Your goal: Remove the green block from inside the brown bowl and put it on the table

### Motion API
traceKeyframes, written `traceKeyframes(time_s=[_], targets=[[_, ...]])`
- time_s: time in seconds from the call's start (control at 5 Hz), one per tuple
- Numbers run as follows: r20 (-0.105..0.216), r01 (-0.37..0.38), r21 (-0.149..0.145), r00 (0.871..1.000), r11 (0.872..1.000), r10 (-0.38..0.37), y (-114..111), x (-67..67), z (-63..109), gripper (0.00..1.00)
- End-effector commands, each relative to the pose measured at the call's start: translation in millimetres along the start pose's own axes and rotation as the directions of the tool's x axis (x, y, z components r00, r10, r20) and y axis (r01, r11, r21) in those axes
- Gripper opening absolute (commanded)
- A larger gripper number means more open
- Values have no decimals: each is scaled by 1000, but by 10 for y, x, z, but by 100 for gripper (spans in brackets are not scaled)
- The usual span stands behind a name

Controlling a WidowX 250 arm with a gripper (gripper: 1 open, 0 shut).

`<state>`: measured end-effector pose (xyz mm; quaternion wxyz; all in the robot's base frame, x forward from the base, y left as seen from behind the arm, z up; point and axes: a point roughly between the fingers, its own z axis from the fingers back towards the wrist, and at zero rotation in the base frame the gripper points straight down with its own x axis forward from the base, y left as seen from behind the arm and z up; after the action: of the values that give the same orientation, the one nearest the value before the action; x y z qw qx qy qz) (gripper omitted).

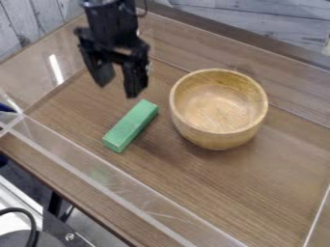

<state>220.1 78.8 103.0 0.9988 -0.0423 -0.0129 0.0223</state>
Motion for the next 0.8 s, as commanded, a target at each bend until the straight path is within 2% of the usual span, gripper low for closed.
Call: traceKeyframes(time_s=[0.0, 0.2, 0.6], targets=[[46, 37, 18, 998, 999, -38, -17, -30, -7, 100], [43, 63, 11, 997, 998, -63, -103, -81, -16, 100], [49, 68, -1, 997, 998, -68, -171, -59, 25, 100]])
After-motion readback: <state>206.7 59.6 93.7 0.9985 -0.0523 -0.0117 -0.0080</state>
